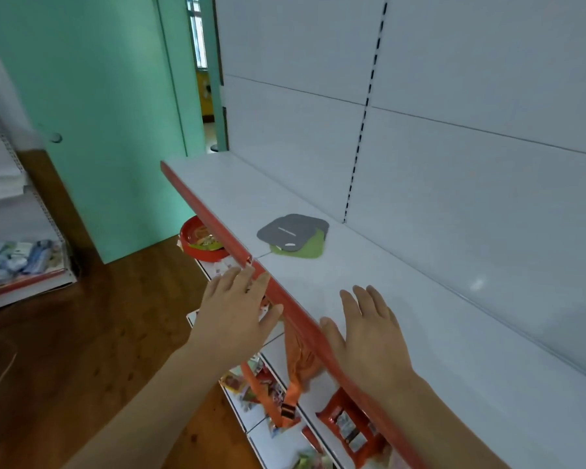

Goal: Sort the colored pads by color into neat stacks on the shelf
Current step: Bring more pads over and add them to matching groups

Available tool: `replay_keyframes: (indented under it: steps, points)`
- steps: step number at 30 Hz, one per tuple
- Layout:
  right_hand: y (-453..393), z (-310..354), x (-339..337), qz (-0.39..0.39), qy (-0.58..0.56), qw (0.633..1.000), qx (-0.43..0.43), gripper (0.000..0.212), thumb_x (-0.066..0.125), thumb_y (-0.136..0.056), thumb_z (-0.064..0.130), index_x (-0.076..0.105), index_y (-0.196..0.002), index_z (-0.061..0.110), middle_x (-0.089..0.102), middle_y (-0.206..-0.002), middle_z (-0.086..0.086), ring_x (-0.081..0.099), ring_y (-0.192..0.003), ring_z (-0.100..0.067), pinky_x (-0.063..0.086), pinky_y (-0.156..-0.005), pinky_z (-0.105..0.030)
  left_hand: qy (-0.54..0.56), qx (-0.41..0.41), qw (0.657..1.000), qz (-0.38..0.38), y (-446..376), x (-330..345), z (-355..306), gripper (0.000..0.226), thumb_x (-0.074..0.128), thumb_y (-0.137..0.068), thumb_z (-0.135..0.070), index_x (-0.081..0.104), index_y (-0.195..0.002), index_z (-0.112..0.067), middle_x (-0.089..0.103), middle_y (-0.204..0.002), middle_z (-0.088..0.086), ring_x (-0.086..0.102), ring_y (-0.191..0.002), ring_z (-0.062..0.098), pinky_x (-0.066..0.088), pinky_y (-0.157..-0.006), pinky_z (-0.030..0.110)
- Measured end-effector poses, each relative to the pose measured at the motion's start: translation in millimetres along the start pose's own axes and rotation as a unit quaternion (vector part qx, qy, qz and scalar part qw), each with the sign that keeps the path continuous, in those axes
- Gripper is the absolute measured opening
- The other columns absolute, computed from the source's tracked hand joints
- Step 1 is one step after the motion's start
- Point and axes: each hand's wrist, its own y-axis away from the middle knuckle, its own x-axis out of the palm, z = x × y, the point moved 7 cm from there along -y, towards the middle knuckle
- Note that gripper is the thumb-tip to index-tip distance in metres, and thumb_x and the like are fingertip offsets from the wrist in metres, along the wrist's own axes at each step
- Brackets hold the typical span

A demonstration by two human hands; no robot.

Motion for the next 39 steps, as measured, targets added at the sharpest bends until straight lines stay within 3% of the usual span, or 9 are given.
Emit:
replay_keyframes:
  steps: [10,14,19,23,29,32,34,37,39]
  points:
    - [-106,42,43,0.015,0.006,0.993,0.118,0.08,0.02,-0.096,0.066,0.04,-0.155,0.015,0.039,-0.162,-0.01,0.024,-0.155,-0.032,0.029,-0.125,-0.047,0.041,0.093,0.994,0.044,-137,31,80,0.071,0.028,-0.101,-0.066,0.04,-0.156,-0.022,0.052,-0.154,0.003,0.043,-0.145,0.028,0.035,-0.121,0.048]
    - [-131,42,54,0.022,0.014,0.987,0.16,0.082,0.018,-0.095,0.066,0.036,-0.155,0.014,0.041,-0.16,-0.011,0.027,-0.153,-0.033,0.031,-0.124,-0.048,0.065,0.101,0.99,0.071,-178,45,88,0.074,0.026,-0.1,-0.067,0.041,-0.155,-0.019,0.058,-0.144,0.003,0.052,-0.133,0.028,0.048,-0.109,0.046]
    - [-173,31,68,0.024,0.026,0.981,0.191,0.066,0.032,-0.094,0.051,0.042,-0.148,0.013,0.057,-0.141,-0.011,0.046,-0.137,-0.035,0.041,-0.115,-0.049,0.052,0.087,0.991,0.093,-231,65,81,0.063,0.041,-0.099,-0.065,0.054,-0.134,-0.014,0.062,-0.124,0.008,0.057,-0.114,0.03,0.052,-0.094,0.042]
    - [-192,20,68,0.016,-0.005,0.972,0.233,0.058,0.058,-0.086,0.036,0.054,-0.138,0.01,0.069,-0.109,-0.01,0.061,-0.105,-0.036,0.055,-0.089,-0.046,0.031,0.058,0.989,0.13,-262,77,72,0.07,0.051,-0.094,-0.072,0.057,-0.127,-0.01,0.057,-0.127,0.011,0.053,-0.118,0.033,0.049,-0.093,0.041]
    - [-207,6,72,0.026,-0.115,0.936,0.333,0.048,0.065,-0.088,0.028,0.057,-0.134,0.017,0.066,-0.105,-0.004,0.06,-0.101,-0.03,0.05,-0.085,-0.038,0.149,0.033,0.962,0.228,-291,96,72,0.05,0.071,-0.083,-0.062,0.058,-0.096,-0.016,0.065,-0.094,0.0,0.066,-0.092,0.027,0.042,-0.068,0.031]
    - [-205,4,68,0.033,-0.161,0.92,0.355,0.022,0.066,-0.09,0.029,0.066,-0.112,0.027,0.067,-0.092,0.007,0.062,-0.09,-0.022,0.049,-0.077,-0.032,0.21,0.055,0.944,0.247,-303,98,73,0.04,0.075,-0.08,-0.051,0.053,-0.089,-0.019,0.064,-0.087,-0.002,0.063,-0.082,0.023,0.038,-0.057,0.031]
    - [-203,2,60,0.004,-0.176,0.913,0.367,0.005,0.066,-0.091,0.027,0.067,-0.096,0.028,0.062,-0.079,0.011,0.06,-0.079,-0.017,0.044,-0.066,-0.028,0.258,0.078,0.936,0.226,-317,89,76,0.032,0.075,-0.084,-0.039,0.05,-0.086,-0.02,0.063,-0.086,-0.003,0.062,-0.081,0.02,0.041,-0.059,0.032]
    - [-195,-5,42,-0.069,-0.193,0.89,0.407,0.005,0.063,-0.091,0.022,0.065,-0.09,0.027,0.065,-0.08,0.011,0.059,-0.075,-0.008,0.041,-0.06,-0.022,0.292,0.127,0.928,0.192,-347,70,85,0.022,0.07,-0.091,-0.028,0.049,-0.09,-0.021,0.063,-0.086,-0.002,0.062,-0.082,0.024,0.047,-0.069,0.037]
    - [-185,-5,34,-0.086,-0.199,0.87,0.443,0.007,0.059,-0.093,0.021,0.063,-0.092,0.026,0.066,-0.084,0.012,0.06,-0.076,-0.007,0.043,-0.06,-0.024,0.298,0.171,0.907,0.243,-359,69,91,0.014,0.062,-0.095,-0.018,0.05,-0.094,-0.024,0.065,-0.09,0.0,0.066,-0.085,0.028,0.056,-0.074,0.044]
